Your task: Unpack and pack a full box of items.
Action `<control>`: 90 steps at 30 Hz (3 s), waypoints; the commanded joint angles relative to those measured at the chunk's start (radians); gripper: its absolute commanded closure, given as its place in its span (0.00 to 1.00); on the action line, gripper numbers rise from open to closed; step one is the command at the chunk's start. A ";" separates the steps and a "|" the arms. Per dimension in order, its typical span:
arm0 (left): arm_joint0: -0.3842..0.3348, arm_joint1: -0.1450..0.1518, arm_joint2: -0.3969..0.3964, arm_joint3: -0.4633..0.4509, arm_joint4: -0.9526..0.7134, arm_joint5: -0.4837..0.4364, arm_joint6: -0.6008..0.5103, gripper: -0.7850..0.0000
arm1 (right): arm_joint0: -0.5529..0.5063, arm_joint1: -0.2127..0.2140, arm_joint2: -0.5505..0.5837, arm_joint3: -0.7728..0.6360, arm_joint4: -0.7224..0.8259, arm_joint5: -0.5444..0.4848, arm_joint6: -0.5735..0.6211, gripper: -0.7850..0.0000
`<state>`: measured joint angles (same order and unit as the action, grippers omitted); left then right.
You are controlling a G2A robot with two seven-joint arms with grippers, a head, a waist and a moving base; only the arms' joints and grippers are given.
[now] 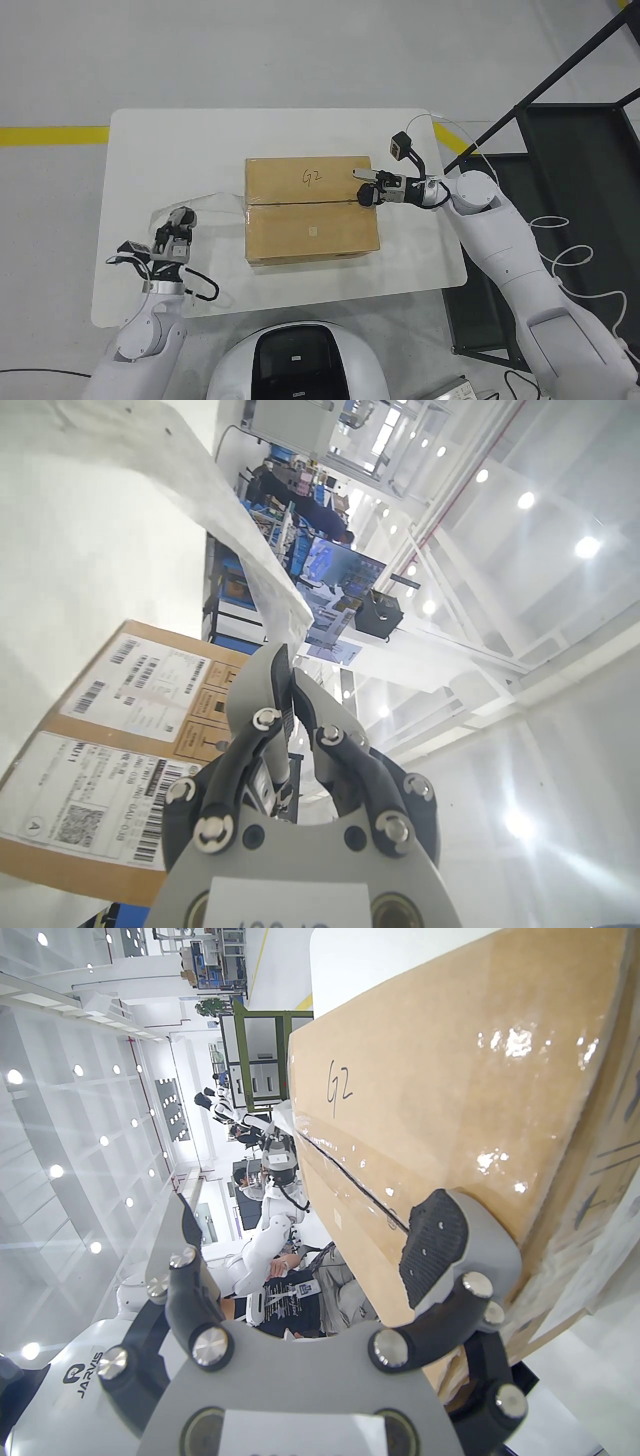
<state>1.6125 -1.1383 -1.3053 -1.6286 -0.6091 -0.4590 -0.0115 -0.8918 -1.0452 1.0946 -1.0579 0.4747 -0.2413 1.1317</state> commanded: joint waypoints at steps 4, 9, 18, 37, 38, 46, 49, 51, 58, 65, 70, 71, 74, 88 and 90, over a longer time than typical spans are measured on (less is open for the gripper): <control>0.017 -0.005 0.000 -0.069 0.075 -0.026 0.002 1.00 | 0.000 0.000 0.000 0.000 0.000 0.000 0.000 0.00; 0.005 -0.010 0.015 -0.120 0.187 0.021 0.003 1.00 | 0.000 0.000 0.000 0.000 0.000 0.000 0.000 0.00; -0.041 -0.019 0.048 -0.163 0.391 0.149 0.030 1.00 | 0.000 0.000 0.000 0.000 0.000 0.000 0.000 0.00; -0.132 -0.036 0.126 -0.210 0.663 0.384 -0.048 1.00 | 0.000 0.000 0.000 0.000 0.000 0.000 0.000 0.00; -0.136 -0.036 0.128 -0.212 0.675 0.390 -0.050 1.00 | 0.000 0.000 0.000 0.000 0.000 0.000 0.000 0.00; -0.166 -0.042 0.172 -0.210 0.810 0.438 -0.092 1.00 | 0.000 0.000 0.000 0.000 0.000 0.000 0.000 0.00; -0.177 -0.046 0.192 -0.194 0.833 0.444 -0.099 1.00 | 0.000 0.000 0.000 0.000 0.000 0.000 0.000 0.00; -0.180 -0.048 0.201 -0.188 0.843 0.440 -0.102 1.00 | 0.000 0.000 0.000 0.000 0.000 0.000 0.000 0.00; -0.186 -0.057 0.228 -0.149 0.866 0.417 -0.095 1.00 | 0.000 0.000 0.000 0.000 0.000 0.000 0.000 0.00; -0.194 -0.064 0.255 -0.119 0.912 0.407 -0.103 1.00 | 0.000 0.000 0.000 0.000 0.000 0.000 0.000 0.00; -0.197 -0.070 0.273 -0.103 0.962 0.401 -0.080 1.00 | 0.000 0.000 0.000 0.000 0.000 0.000 0.000 0.00; -0.198 -0.071 0.276 -0.099 0.971 0.401 -0.076 1.00 | 0.000 0.000 0.000 0.000 0.000 0.000 0.000 0.00; -0.201 -0.075 0.287 -0.090 0.986 0.403 -0.068 1.00 | 0.000 0.000 0.000 0.000 0.000 0.000 0.000 0.00; -0.219 -0.093 0.307 -0.081 0.997 0.403 -0.045 0.00 | 0.000 0.000 0.000 0.000 0.000 0.000 0.000 0.00; -0.223 -0.096 0.309 -0.077 1.004 0.399 -0.040 0.00 | 0.000 0.000 0.000 0.000 0.000 0.000 0.000 0.00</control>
<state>1.3914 -1.2332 -0.9977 -1.7080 0.3910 -0.0585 -0.0538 -0.8918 -1.0452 1.0946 -1.0579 0.4747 -0.2413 1.1317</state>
